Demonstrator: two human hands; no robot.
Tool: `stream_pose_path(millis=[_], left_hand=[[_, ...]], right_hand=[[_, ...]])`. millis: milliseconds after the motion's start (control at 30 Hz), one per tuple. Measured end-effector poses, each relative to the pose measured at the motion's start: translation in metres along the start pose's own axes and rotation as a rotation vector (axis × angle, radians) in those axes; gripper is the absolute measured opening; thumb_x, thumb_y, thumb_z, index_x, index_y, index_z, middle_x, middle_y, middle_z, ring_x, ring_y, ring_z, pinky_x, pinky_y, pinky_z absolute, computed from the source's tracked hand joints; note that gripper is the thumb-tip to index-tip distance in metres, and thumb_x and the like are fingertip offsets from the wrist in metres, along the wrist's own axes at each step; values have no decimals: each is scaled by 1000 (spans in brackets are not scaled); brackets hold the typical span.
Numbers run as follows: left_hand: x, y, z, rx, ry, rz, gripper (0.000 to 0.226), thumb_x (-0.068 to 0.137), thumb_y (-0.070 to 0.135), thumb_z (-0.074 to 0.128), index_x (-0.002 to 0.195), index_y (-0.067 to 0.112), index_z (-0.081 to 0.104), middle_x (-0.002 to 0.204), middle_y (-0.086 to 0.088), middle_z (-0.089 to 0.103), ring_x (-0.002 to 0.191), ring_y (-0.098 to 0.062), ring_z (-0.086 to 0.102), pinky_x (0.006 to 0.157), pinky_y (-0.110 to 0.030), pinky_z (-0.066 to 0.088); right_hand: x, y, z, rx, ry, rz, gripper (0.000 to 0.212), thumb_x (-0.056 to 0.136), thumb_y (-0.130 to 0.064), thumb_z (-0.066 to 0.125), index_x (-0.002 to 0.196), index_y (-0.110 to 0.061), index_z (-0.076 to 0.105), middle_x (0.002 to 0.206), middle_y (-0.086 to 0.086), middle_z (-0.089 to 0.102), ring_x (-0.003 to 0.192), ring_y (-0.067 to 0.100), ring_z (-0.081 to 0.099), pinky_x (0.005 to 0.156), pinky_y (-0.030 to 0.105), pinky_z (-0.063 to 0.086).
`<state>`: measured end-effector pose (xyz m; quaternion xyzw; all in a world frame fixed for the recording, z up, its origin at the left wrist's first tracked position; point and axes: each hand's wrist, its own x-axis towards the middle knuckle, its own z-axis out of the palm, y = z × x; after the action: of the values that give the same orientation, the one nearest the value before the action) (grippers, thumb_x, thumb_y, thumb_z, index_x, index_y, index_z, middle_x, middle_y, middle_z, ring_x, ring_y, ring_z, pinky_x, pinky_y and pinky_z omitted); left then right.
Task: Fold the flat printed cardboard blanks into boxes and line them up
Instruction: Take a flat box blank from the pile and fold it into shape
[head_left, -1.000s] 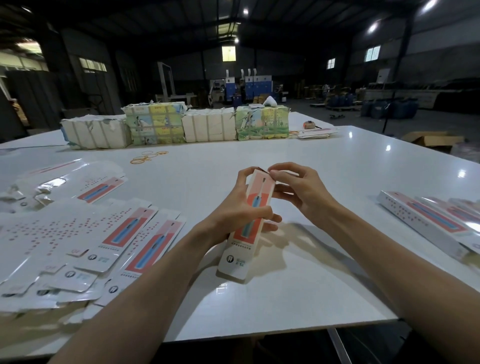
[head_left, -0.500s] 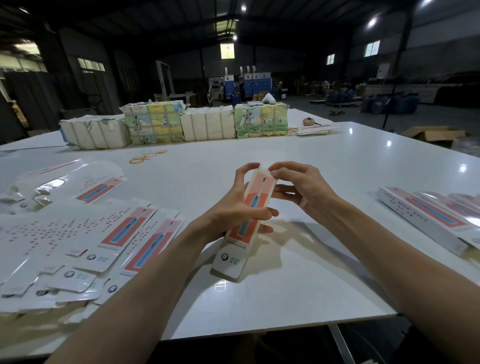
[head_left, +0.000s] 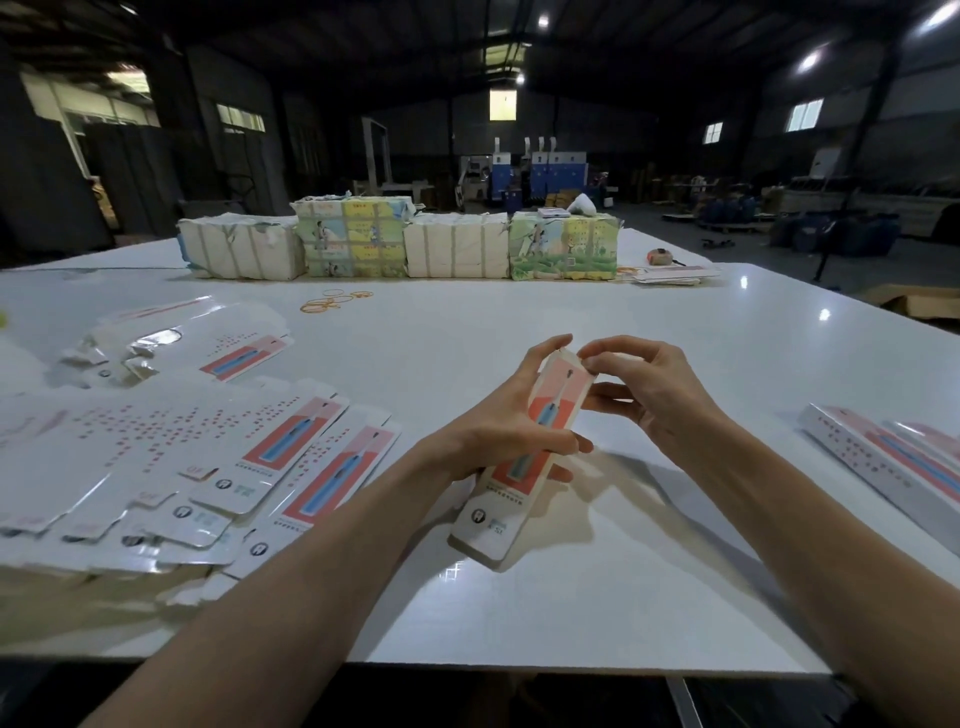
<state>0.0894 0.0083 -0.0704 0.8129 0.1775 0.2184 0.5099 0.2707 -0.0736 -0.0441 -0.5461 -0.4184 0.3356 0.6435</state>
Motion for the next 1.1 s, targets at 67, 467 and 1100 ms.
stream_pose_path(millis=[67,467,1100], left_hand=[[0,0,0,-3,15,-7,104,79,26,88,149,60,19,145,-3,43,112,-35,71,84,-44,66],[5,0,-3,-336,141,13,99,83,0,82,144,55,27,133,-16,53,102,-34,77,76,-44,65],[8,-3,10,-724,424,9,75,88,13,67,149,34,29,130,-22,59,100,-32,70,87,-47,61]], right_hand=[[1,0,0,-27,-4,-30,10,99,-3,66,99,-1,76,90,15,78,84,35,79,71,41,65],[-4,9,16,-19,-46,-203,23,97,-20,74,115,-7,70,108,7,79,100,25,78,84,36,65],[-10,21,34,-631,25,-474,29,108,-33,54,135,-21,57,124,-2,53,101,7,64,73,14,57]])
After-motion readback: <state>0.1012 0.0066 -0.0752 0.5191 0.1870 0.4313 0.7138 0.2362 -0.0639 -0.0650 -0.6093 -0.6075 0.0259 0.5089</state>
